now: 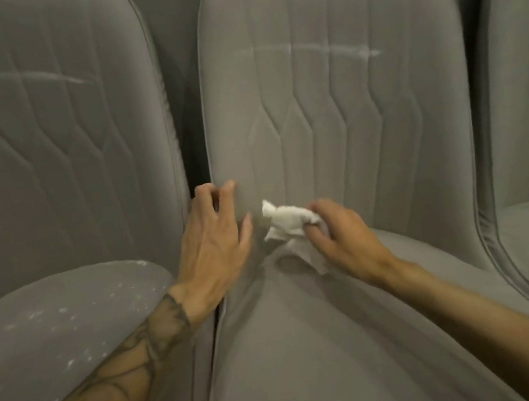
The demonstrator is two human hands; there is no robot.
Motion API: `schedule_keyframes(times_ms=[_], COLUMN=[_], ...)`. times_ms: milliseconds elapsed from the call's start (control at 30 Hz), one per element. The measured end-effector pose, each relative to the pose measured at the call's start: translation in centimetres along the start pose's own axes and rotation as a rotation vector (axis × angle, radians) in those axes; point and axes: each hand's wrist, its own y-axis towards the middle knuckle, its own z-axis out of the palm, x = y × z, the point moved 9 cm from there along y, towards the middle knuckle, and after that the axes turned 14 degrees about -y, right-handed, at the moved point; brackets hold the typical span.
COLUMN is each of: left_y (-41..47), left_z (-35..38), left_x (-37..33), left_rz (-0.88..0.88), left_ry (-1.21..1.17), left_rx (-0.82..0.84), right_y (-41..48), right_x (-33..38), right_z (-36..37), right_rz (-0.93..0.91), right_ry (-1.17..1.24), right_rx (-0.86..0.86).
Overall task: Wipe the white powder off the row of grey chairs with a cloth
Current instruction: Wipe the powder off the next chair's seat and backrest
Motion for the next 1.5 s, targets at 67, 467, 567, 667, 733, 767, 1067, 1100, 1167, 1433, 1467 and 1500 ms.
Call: schedule_keyframes(times_ms=[67, 467, 567, 667, 733, 767, 1067, 1100, 1167, 1433, 1467, 1500], left_y=[1.5, 11.5, 11.6, 11.5, 11.5, 11.5, 11.4, 11.5, 11.6, 11.3, 11.3, 11.3], left_z=[0.0, -1.0, -0.8, -0.8, -1.0, -1.0, -0.5, -0.6, -0.5, -0.5, -0.4, -0.5], left_x=[0.1, -0.3, -0.1, 0.0, 0.0, 0.0, 0.2, 0.3, 0.4, 0.0, -0.1, -0.1], left_rz=[0.015, 0.047, 0.061, 0.067, 0.067, 0.070, 0.060, 0.057, 0.049, 0.051, 0.053, 0.053], left_ry=[-0.008, -0.086, -0.098, -0.103, -0.100, -0.097, -0.082, -0.086, -0.096, -0.097, -0.097, -0.099], left_rx=[-0.061, -0.321, -0.356, -0.354, -0.355, -0.354, -0.359, -0.357, -0.353, -0.360, -0.359, -0.359], right_y=[2.5, 10.5, 10.1, 9.6, 10.0, 10.8, 12.8, 12.1, 11.9, 17.9, 16.9, 15.9], right_x=[-1.1, -7.7, -9.2, -10.3, -10.5, -10.6, -9.8, -9.9, -9.7, -9.2, -9.7, -10.1], right_z=[-1.3, -15.9, -19.7, -18.8, -18.8, -19.8, -21.5, -20.4, -19.6, -25.3, -24.5, -23.5], right_rz=[0.042, 0.013, 0.090, 0.076, 0.045, 0.056, -0.051, -0.087, -0.184, -0.058, -0.052, -0.062], right_ry=[0.047, -0.216, -0.346, -0.486, -0.559, -0.584, -0.597, -0.634, -0.711, -0.579, -0.574, -0.581], right_rx=[-0.062, -0.679, -0.892, -0.844, -0.806, -0.819, -0.802, -0.750, -0.679, -0.894, -0.903, -0.887])
